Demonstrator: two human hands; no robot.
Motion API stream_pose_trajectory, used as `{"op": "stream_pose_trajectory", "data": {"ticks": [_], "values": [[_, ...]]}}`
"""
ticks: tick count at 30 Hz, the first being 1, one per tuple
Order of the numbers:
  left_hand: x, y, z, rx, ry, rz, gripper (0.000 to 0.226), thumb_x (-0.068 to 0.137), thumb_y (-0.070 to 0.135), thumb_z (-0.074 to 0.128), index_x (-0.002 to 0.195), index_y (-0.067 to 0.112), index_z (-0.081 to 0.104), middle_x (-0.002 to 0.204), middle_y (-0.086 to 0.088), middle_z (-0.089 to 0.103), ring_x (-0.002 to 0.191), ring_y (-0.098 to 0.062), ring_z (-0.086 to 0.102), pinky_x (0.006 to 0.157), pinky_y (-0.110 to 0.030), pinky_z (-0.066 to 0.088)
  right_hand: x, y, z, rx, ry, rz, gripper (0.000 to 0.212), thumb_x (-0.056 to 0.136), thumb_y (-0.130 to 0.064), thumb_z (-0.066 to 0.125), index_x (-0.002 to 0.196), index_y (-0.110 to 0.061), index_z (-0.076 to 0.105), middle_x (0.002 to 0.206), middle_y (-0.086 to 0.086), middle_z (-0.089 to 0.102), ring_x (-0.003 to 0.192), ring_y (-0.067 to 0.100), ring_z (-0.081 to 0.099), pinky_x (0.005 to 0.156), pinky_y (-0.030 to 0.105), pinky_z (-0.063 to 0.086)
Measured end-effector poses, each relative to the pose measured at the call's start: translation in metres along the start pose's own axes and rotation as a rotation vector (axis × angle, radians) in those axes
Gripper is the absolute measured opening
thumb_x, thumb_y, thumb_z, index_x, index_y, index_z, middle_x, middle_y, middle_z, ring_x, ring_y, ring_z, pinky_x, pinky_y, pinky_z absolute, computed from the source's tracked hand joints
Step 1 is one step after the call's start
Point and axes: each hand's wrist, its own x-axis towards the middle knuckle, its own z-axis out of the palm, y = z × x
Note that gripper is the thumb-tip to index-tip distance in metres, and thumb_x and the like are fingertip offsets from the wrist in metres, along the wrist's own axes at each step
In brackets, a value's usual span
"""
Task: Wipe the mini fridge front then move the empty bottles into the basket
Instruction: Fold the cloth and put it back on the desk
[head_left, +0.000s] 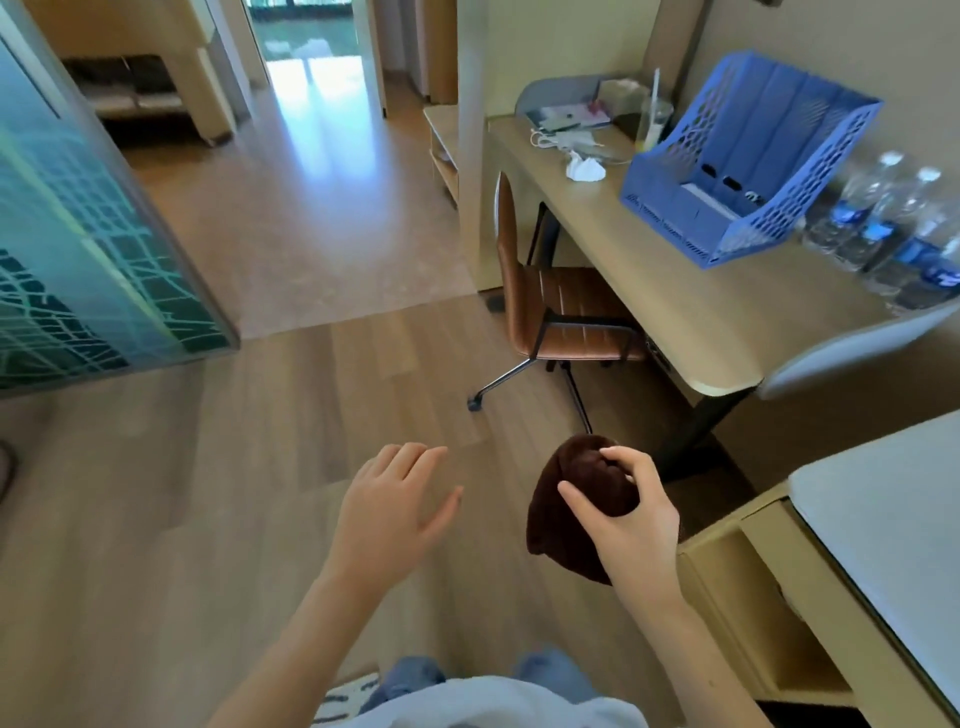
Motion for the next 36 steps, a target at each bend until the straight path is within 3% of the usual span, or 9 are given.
{"op": "stream_pose_trajectory", "data": {"ticks": [5, 11, 14, 17, 21, 23, 30, 36], "values": [[0.063, -0.034, 0.029, -0.006, -0.021, 0.001, 0.039, 0.090, 0.042, 0.057, 0.114, 0.014, 0.068, 0.102, 0.004, 0.066, 0.095, -0.020, 0.061, 0.079, -0.034, 0.052, 0.069, 0.007, 0.023, 0.014, 0.019, 0.024, 0.048, 0.074, -0.035, 0.086, 0.110, -0.044, 0.056, 0.107, -0.034, 0.060, 0.105, -0.012, 0.057, 0.081, -0.003, 0.039], [0.128, -0.048, 0.114, -0.001, -0.264, -0.021, 0.041, 0.086, 0.041, 0.053, 0.107, 0.011, 0.070, 0.100, -0.001, 0.070, 0.090, -0.026, 0.067, 0.075, -0.034, 0.055, 0.162, 0.058, 0.034, -0.052, 0.016, 0.079, 0.047, 0.076, -0.041, 0.084, 0.109, -0.050, 0.053, 0.106, -0.037, 0.059, 0.104, -0.011, 0.057, 0.080, -0.002, 0.041], [0.168, -0.052, 0.154, 0.028, -0.394, -0.053, 0.034, 0.086, 0.035, 0.064, 0.108, 0.010, 0.071, 0.103, -0.004, 0.070, 0.095, -0.029, 0.067, 0.080, -0.035, 0.055, 0.220, 0.084, 0.033, -0.054, 0.014, 0.090, 0.047, 0.076, -0.036, 0.086, 0.110, -0.044, 0.055, 0.104, -0.033, 0.060, 0.103, -0.012, 0.057, 0.082, -0.003, 0.040], [0.221, -0.048, 0.178, 0.022, -0.388, -0.084, 0.032, 0.084, 0.031, 0.072, 0.110, 0.012, 0.070, 0.105, -0.003, 0.070, 0.097, -0.027, 0.067, 0.081, -0.037, 0.055, 0.280, 0.097, 0.025, -0.072, 0.017, 0.084, 0.046, 0.077, -0.033, 0.086, 0.110, -0.041, 0.055, 0.105, -0.030, 0.058, 0.103, -0.014, 0.055, 0.083, -0.003, 0.039], [0.311, -0.038, 0.202, 0.004, -0.301, -0.018, 0.029, 0.088, 0.033, 0.065, 0.110, 0.015, 0.067, 0.105, 0.000, 0.069, 0.094, -0.025, 0.065, 0.080, -0.038, 0.055, 0.351, 0.112, 0.010, -0.100, 0.045, 0.101, 0.045, 0.079, -0.040, 0.082, 0.115, -0.036, 0.056, 0.112, -0.012, 0.063, 0.104, 0.006, 0.059, 0.095, 0.026, 0.051], [0.355, -0.033, 0.210, -0.011, -0.282, 0.024, 0.033, 0.091, 0.039, 0.053, 0.114, 0.018, 0.065, 0.107, 0.002, 0.068, 0.097, -0.022, 0.062, 0.083, -0.036, 0.053, 0.379, 0.118, 0.004, -0.078, 0.051, 0.159, 0.047, 0.080, -0.040, 0.082, 0.119, -0.035, 0.056, 0.115, -0.011, 0.063, 0.107, 0.009, 0.059, 0.095, 0.032, 0.053], [0.460, -0.015, 0.255, -0.059, -0.333, 0.155, 0.036, 0.093, 0.043, 0.050, 0.116, 0.021, 0.066, 0.109, 0.005, 0.068, 0.098, -0.016, 0.063, 0.083, -0.032, 0.054, 0.439, 0.145, -0.006, -0.052, 0.210, 0.297, 0.046, 0.076, -0.034, 0.086, 0.111, -0.040, 0.057, 0.103, -0.032, 0.061, 0.100, -0.020, 0.054, 0.074, 0.000, 0.043], [0.530, -0.016, 0.306, -0.106, -0.490, 0.351, 0.031, 0.091, 0.037, 0.065, 0.116, 0.018, 0.068, 0.106, 0.003, 0.068, 0.095, -0.019, 0.064, 0.082, -0.033, 0.054, 0.468, 0.164, 0.002, -0.025, 0.368, 0.473, 0.047, 0.074, -0.034, 0.087, 0.111, -0.039, 0.058, 0.107, -0.033, 0.061, 0.101, -0.017, 0.054, 0.073, -0.002, 0.042]]}}
